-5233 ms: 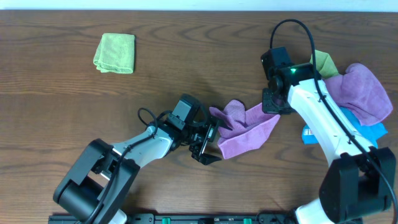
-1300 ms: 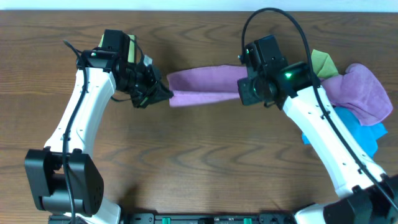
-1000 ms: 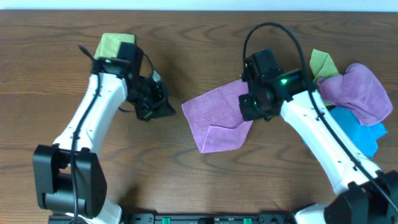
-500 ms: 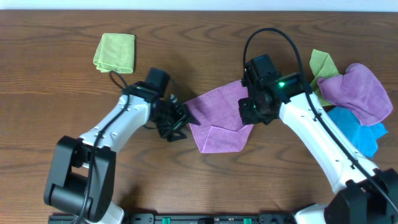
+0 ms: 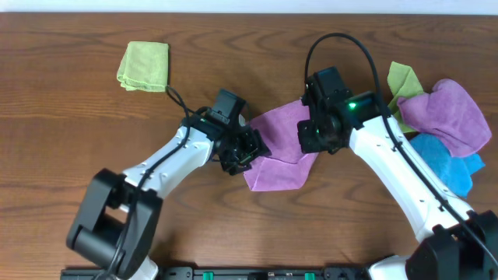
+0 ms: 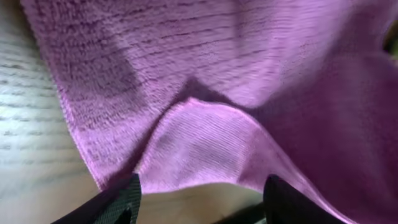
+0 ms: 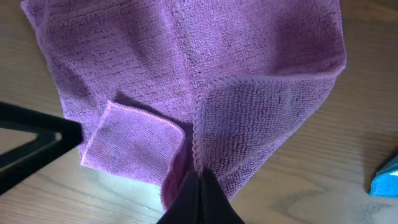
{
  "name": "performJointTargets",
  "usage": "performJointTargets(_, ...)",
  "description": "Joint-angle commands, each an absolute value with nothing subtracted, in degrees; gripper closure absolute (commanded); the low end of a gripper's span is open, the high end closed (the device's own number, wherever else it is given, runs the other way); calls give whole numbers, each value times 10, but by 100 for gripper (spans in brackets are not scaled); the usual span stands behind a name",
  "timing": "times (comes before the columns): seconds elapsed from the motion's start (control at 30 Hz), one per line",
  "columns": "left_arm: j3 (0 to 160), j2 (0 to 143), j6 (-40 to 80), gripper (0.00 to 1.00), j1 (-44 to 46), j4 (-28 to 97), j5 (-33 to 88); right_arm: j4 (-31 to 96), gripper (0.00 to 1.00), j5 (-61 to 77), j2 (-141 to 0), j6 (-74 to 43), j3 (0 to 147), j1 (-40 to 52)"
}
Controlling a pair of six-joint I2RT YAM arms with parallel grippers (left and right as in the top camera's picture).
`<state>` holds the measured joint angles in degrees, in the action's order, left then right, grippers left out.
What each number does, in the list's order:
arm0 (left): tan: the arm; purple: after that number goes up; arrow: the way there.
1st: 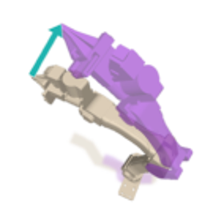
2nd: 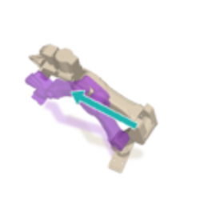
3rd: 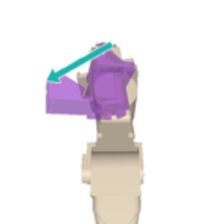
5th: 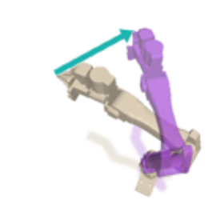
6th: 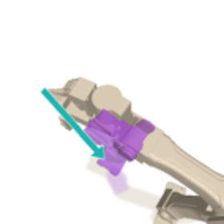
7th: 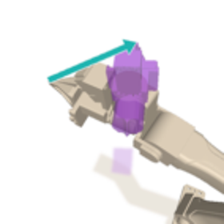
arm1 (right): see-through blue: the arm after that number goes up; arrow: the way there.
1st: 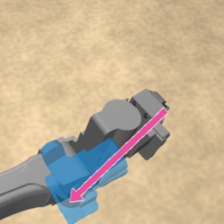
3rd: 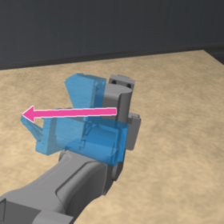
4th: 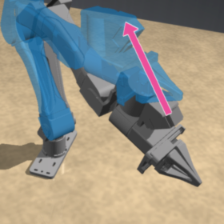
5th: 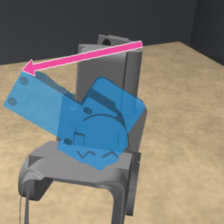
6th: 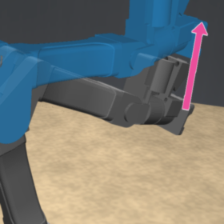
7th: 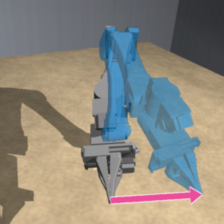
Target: Fold the cloth
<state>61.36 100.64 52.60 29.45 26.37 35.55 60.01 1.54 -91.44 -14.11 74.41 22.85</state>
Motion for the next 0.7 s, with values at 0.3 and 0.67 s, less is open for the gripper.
performJointTargets(0.3,607,1083,543,37,308,222,385,587,98,20,-906,-152,742,233)
performJointTargets(0.67,607,1087,545,37,336,223,379,580,98,20,-906,-152,742,233)
